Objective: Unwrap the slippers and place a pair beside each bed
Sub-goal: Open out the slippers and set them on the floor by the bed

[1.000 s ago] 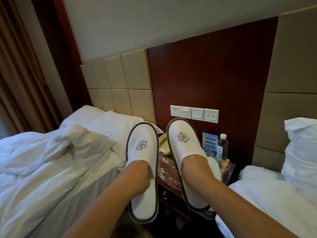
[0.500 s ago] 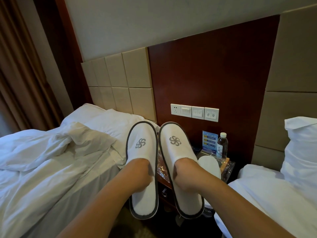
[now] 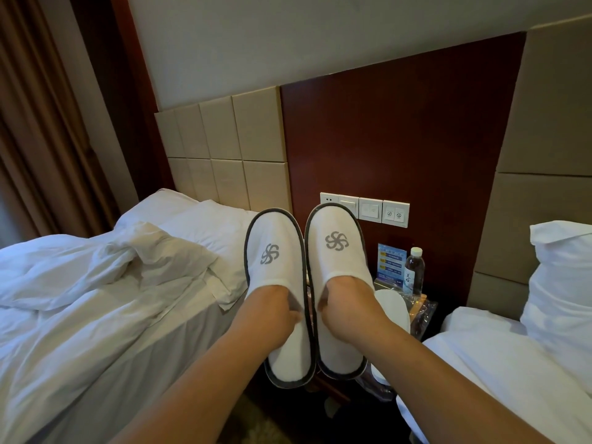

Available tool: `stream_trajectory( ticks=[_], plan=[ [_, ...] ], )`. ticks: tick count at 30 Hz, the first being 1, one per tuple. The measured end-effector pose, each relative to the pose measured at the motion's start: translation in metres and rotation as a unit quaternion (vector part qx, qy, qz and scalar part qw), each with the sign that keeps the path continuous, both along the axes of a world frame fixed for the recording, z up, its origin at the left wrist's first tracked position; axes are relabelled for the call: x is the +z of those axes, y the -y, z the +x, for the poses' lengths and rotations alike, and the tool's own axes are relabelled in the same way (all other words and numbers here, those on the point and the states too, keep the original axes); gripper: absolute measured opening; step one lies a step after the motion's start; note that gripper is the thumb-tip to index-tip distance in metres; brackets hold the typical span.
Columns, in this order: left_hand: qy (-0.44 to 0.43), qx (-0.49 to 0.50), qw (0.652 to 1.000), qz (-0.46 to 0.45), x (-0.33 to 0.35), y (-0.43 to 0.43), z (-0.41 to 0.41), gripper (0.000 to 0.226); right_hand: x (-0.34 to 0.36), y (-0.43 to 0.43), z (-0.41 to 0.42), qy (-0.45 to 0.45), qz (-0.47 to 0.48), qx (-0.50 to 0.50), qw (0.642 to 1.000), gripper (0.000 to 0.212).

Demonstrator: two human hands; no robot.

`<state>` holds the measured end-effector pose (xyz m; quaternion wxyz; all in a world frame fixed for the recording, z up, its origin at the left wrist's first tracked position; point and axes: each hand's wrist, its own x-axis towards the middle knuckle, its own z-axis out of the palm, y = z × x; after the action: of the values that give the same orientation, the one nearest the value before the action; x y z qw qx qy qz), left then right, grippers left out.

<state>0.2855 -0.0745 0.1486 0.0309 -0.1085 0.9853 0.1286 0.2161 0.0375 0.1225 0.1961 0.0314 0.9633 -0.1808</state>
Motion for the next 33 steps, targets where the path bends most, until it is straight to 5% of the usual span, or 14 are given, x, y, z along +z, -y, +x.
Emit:
stream_trajectory(
  ticks=[14,18,20,24,26,29,33],
  plan=[
    [0.105,0.066,0.992,0.032,0.006,0.002,-0.004,0.042,-0.004,0.002,0.017,-0.034,-0.029,0.111,0.993,0.046],
    [0.215,0.118,0.967,0.069,0.002,0.005,-0.023,0.023,-0.012,-0.004,0.040,-0.274,-0.167,0.167,0.932,0.044],
    [0.241,0.103,0.963,0.062,-0.004,0.008,-0.025,0.034,-0.014,-0.003,0.045,-0.336,-0.185,0.169,0.908,0.055],
    [0.153,0.029,0.987,0.051,-0.010,0.007,-0.012,0.017,-0.017,0.008,0.045,-0.377,-0.170,0.100,0.905,0.061],
    [0.017,-0.073,0.996,0.052,-0.017,0.011,0.003,0.021,-0.017,0.012,0.045,-0.378,-0.213,0.083,0.897,0.055],
    [-0.167,-0.182,0.955,0.163,-0.023,0.028,0.038,0.031,-0.011,0.011,0.038,-0.409,-0.211,0.068,0.885,0.040],
    [-0.367,-0.082,0.893,0.247,-0.009,0.064,0.044,0.015,0.000,0.009,0.031,-0.457,-0.141,0.048,0.877,0.034]
  ],
)
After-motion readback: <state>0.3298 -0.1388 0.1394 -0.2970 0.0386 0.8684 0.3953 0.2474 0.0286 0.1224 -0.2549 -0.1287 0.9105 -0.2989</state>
